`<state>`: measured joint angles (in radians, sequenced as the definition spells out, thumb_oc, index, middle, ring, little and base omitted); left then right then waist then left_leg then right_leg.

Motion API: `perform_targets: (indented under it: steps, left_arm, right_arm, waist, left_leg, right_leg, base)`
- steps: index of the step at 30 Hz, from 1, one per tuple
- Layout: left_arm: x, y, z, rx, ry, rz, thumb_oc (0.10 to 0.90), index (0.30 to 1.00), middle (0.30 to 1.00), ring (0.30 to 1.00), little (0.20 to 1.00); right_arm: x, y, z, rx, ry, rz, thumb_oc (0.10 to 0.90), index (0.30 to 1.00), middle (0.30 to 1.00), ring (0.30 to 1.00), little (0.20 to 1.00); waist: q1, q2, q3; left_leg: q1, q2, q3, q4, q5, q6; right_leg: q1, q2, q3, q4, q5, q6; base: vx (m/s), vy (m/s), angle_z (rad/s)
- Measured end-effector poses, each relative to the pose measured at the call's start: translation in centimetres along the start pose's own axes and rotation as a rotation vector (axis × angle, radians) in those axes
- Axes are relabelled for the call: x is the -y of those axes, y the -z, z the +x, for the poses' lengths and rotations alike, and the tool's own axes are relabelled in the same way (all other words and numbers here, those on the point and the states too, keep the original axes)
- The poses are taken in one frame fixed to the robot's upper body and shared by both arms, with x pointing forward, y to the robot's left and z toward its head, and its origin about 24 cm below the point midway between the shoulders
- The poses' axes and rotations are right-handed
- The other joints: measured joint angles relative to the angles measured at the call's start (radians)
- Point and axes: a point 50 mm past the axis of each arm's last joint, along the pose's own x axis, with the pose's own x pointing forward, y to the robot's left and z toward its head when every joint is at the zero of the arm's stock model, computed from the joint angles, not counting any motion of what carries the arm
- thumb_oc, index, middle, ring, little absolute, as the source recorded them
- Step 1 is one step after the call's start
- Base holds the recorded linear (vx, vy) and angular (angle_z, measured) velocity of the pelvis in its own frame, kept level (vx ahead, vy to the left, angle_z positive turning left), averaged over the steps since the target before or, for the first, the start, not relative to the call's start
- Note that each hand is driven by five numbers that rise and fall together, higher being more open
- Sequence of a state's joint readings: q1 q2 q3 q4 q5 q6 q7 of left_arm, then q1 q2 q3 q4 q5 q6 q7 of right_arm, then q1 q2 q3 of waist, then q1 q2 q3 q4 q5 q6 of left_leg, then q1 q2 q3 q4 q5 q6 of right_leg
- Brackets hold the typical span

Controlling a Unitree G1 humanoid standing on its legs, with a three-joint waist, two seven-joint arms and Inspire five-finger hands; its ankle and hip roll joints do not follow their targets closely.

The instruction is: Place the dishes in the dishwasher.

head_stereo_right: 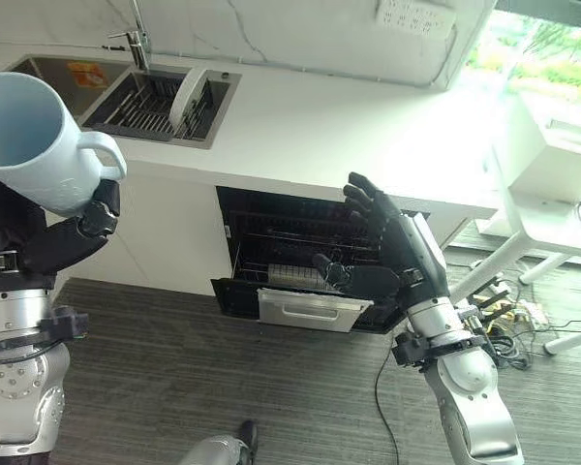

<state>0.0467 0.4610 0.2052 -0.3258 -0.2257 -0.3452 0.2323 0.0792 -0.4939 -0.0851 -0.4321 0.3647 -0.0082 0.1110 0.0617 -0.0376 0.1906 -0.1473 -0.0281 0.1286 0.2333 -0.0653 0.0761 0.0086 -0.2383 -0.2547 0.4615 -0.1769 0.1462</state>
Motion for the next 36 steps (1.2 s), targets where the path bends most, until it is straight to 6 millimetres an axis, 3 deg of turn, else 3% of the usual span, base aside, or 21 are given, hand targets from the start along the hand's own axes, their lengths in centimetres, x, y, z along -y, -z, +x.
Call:
perform_targets:
  steps: [4, 9, 10, 11, 13, 14, 16, 17, 19, 20, 22, 25, 31, 33, 34, 36]
  left_arm:
    - [-0.1, 0.3, -0.2, -0.025, 0.003, 0.013, 0.400, 0.300, 0.300, 0.300, 0.300]
    - [0.1, 0.5, -0.4, -0.039, -0.004, 0.051, 0.400, 0.300, 0.300, 0.300, 0.300]
    - [0.0, 0.6, -0.4, -0.044, -0.003, 0.053, 0.400, 0.300, 0.300, 0.300, 0.300]
    - [0.0, 0.7, -0.6, -0.053, -0.002, 0.056, 0.400, 0.300, 0.300, 0.300, 0.300]
    - [-0.3, 0.8, -1.1, -0.075, -0.004, 0.070, 0.400, 0.300, 0.300, 0.300, 0.300]
    - [-0.2, 0.9, -1.2, -0.081, -0.009, 0.067, 0.400, 0.300, 0.300, 0.300, 0.300]
    - [-0.1, 0.8, -1.0, -0.079, -0.009, 0.058, 0.400, 0.300, 0.300, 0.300, 0.300]
    - [0.2, 0.5, -0.9, -0.083, 0.000, 0.044, 0.400, 0.300, 0.300, 0.300, 0.300]
    - [0.8, 0.3, -0.8, -0.073, 0.013, 0.026, 0.400, 0.300, 0.300, 0.300, 0.300]
    - [1.1, 0.4, -0.9, -0.083, 0.021, 0.023, 0.400, 0.300, 0.300, 0.300, 0.300]
    - [1.3, 0.8, -1.6, -0.114, 0.009, 0.014, 0.400, 0.300, 0.300, 0.300, 0.300]
    - [2.2, 1.1, -2.0, -0.119, 0.034, -0.021, 0.400, 0.300, 0.300, 0.300, 0.300]
    - [2.8, 2.0, -2.2, -0.137, 0.061, -0.025, 0.400, 0.300, 0.300, 0.300, 0.300]
    - [2.9, 2.2, -2.3, -0.148, 0.067, -0.024, 0.400, 0.300, 0.300, 0.300, 0.300]
    - [3.0, 2.3, -2.1, -0.146, 0.083, -0.025, 0.400, 0.300, 0.300, 0.300, 0.300]
    - [3.1, 2.7, -2.2, -0.164, 0.102, -0.022, 0.400, 0.300, 0.300, 0.300, 0.300]
  right_arm:
    - [0.1, 0.3, -0.4, -0.019, 0.000, -0.007, 0.800, 0.900, 0.900, 0.900, 0.900]
    - [0.0, 0.4, -0.6, -0.033, -0.009, -0.013, 0.800, 0.900, 0.900, 0.900, 0.900]
    - [0.0, 0.5, -0.6, -0.036, -0.011, -0.009, 0.800, 0.900, 0.900, 0.900, 0.900]
    - [-0.1, 0.6, -0.8, -0.047, -0.012, -0.006, 0.800, 0.900, 0.900, 0.900, 0.900]
    - [-0.2, 0.8, -1.0, -0.057, -0.017, -0.002, 0.800, 0.900, 0.900, 0.900, 0.900]
    - [-0.2, 0.6, -0.8, -0.049, -0.019, -0.007, 0.800, 0.900, 0.900, 0.900, 0.900]
    - [-0.2, 0.6, -0.1, -0.048, -0.033, -0.015, 0.800, 0.900, 0.900, 0.900, 0.900]
    - [0.0, 0.3, 0.0, -0.050, -0.035, -0.036, 0.800, 0.900, 0.900, 0.900, 0.900]
    - [0.9, -0.1, 0.1, -0.041, -0.001, -0.061, 0.800, 0.900, 0.900, 0.900, 0.900]
    - [1.3, -0.2, 0.3, -0.049, 0.004, -0.067, 0.800, 0.900, 0.900, 0.900, 0.900]
    - [1.3, -0.2, 0.4, -0.048, -0.004, -0.044, 0.800, 0.900, 0.900, 0.900, 0.900]
    - [0.9, 0.3, 0.3, -0.071, -0.018, -0.032, 0.800, 0.900, 0.900, 0.900, 0.900]
    - [0.2, 1.2, 0.0, -0.111, -0.077, -0.021, 0.800, 0.900, 0.900, 0.900, 0.900]
    - [0.5, 1.3, -0.3, -0.122, -0.077, -0.025, 0.800, 0.900, 0.900, 0.900, 0.900]
    - [0.5, 1.5, -0.5, -0.130, -0.071, -0.017, 0.800, 0.900, 0.900, 0.900, 0.900]
    - [0.4, 1.7, -0.8, -0.143, -0.068, -0.001, 0.800, 0.900, 0.900, 0.900, 0.900]
  waist:
    - [-0.024, -0.010, 0.001]
    - [-0.056, -0.003, 0.005]
    - [-0.059, -0.004, 0.005]
    - [-0.067, -0.005, 0.005]
    - [-0.060, -0.011, 0.003]
    - [-0.058, -0.011, 0.002]
    - [-0.062, 0.003, 0.000]
    - [-0.065, 0.006, -0.001]
    - [-0.071, 0.022, -0.007]
    - [-0.078, 0.024, -0.007]
    - [-0.085, 0.036, -0.005]
    - [-0.086, 0.053, -0.003]
    - [-0.092, 0.062, -0.002]
    - [-0.092, 0.064, -0.003]
    - [-0.095, 0.051, 0.001]
    - [-0.088, 0.045, 0.000]
  left_leg:
    - [-0.003, -0.013, 0.035, 0.002, -0.018, -0.013]
    - [-0.004, -0.032, 0.028, 0.011, -0.036, -0.007]
    - [-0.006, -0.031, 0.014, 0.028, -0.041, -0.031]
    - [-0.005, -0.028, 0.004, 0.045, -0.053, -0.034]
    - [0.010, -0.014, -0.002, 0.066, -0.075, -0.057]
    - [0.013, 0.009, -0.013, 0.084, -0.085, -0.076]
    - [0.033, 0.060, -0.035, 0.063, -0.076, -0.120]
    - [0.063, 0.094, -0.043, 0.008, -0.050, -0.160]
    - [0.047, 0.149, -0.024, 0.003, -0.009, -0.182]
    - [0.049, 0.152, -0.016, -0.003, 0.012, -0.171]
    - [0.047, 0.153, 0.001, -0.011, 0.051, -0.158]
    - [0.009, 0.153, 0.017, 0.013, -0.001, -0.164]
    - [-0.079, 0.213, 0.026, 0.067, -0.004, -0.165]
    - [-0.057, 0.192, 0.023, 0.087, -0.020, -0.145]
    - [-0.033, 0.165, 0.029, 0.054, -0.010, -0.155]
    - [-0.014, 0.131, 0.038, 0.035, 0.000, -0.138]
  right_leg:
    - [-0.171, 0.015, 0.001, -0.055, -0.022, -0.023]
    - [-0.298, -0.025, 0.165, -0.108, 0.067, 0.009]
    - [-0.303, -0.029, 0.179, -0.109, 0.076, 0.009]
    - [-0.298, -0.019, 0.181, -0.100, 0.076, 0.007]
    - [-0.264, -0.001, 0.173, -0.132, 0.088, -0.018]
    - [-0.239, 0.024, 0.150, -0.147, 0.142, -0.031]
    - [-0.233, 0.069, 0.100, -0.108, 0.112, -0.069]
    - [-0.222, 0.108, 0.077, -0.095, 0.075, -0.106]
    - [-0.232, 0.143, 0.039, -0.072, 0.045, -0.155]
    - [-0.247, 0.145, 0.031, -0.042, 0.019, -0.183]
    - [-0.249, 0.147, 0.027, -0.022, 0.008, -0.194]
    - [-0.238, 0.164, 0.027, -0.031, 0.008, -0.194]
    - [-0.211, 0.201, 0.008, -0.063, 0.000, -0.191]
    - [-0.234, 0.190, 0.001, -0.063, 0.007, -0.182]
    - [-0.247, 0.164, 0.003, -0.047, 0.010, -0.184]
    - [-0.244, 0.132, 0.012, -0.041, 0.021, -0.166]
  base:
    - [0.14, -0.184, -0.26]
    - [0.23, -0.280, 0.09]
    - [0.28, -0.442, 0.24]
    - [0.21, -0.352, 0.26]
    - [0.21, -0.370, 0.16]
    - [0.25, -0.512, 0.12]
    - [0.21, -0.547, 0.13]
    - [0.08, -0.390, 0.19]
    - [0.07, -0.322, 0.37]
    - [0.07, -0.213, 0.30]
    - [0.05, -0.058, 0.05]
    - [0.06, 0.072, 0.00]
    - [0.09, 0.234, 0.03]
    - [0.13, 0.418, 0.00]
    - [0.09, 0.265, 0.17]
    - [0.06, 0.214, 0.14]
